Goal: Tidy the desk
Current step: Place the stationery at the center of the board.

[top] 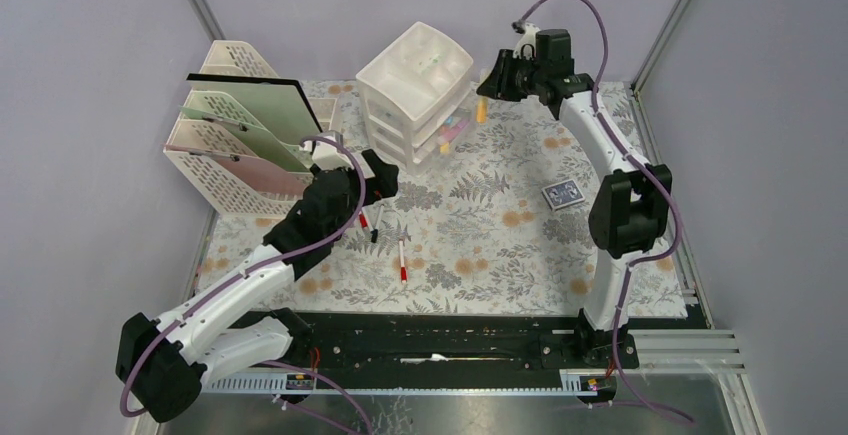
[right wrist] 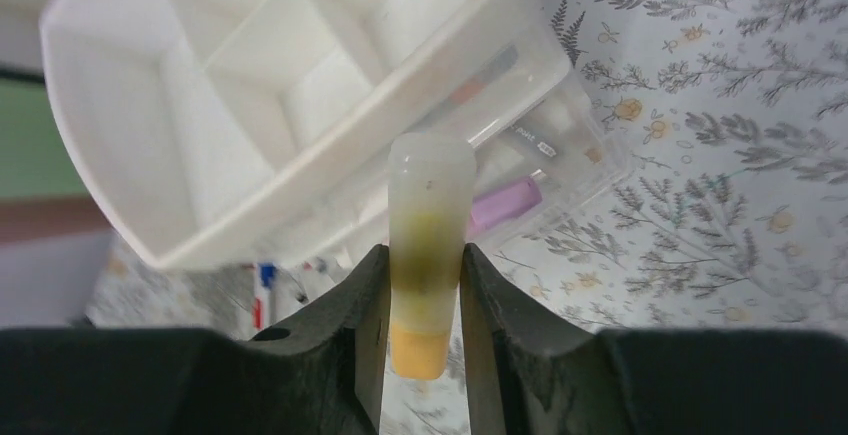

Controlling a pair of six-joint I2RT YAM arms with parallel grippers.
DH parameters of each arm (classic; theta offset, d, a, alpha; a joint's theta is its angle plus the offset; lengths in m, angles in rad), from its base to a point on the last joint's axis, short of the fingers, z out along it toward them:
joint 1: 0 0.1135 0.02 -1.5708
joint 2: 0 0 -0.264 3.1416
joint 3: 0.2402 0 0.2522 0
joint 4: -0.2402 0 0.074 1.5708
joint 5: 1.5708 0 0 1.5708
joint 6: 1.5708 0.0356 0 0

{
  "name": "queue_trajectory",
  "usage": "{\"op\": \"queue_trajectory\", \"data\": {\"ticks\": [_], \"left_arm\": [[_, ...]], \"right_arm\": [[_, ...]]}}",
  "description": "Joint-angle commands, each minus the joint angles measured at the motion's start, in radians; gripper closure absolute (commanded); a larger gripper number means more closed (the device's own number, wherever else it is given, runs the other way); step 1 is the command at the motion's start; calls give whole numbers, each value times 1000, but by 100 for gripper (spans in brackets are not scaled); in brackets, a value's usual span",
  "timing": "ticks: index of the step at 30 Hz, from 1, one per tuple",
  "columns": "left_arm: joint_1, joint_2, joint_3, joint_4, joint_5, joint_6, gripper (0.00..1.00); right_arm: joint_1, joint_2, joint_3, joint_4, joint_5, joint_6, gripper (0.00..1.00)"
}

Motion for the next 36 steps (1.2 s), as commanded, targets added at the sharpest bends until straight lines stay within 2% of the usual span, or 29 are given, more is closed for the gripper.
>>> {"op": "queue_trajectory", "data": {"ticks": [1, 6, 8, 16, 26, 36], "left_arm": [[5, -26, 55, -12, -42, -21, 1], [5, -13, 69, -13, -56, -31, 1], [5, 1, 79, -13, -55, -33, 1], [5, 90, 127, 6, -18, -23, 1], [5, 109, 141, 3, -14, -12, 1], [5, 106, 141, 0, -9, -17, 1]], "right_arm": [[-31, 56, -25, 236, 6, 466, 100], [-35, 107, -88, 331, -39, 723, 100], [-35, 119, -109, 348, -54, 777, 100], [-33, 190, -72, 370, -12, 792, 98], [-28, 217, -101, 380, -28, 798, 83], [-23, 221, -107, 417, -52, 794, 59]]}}
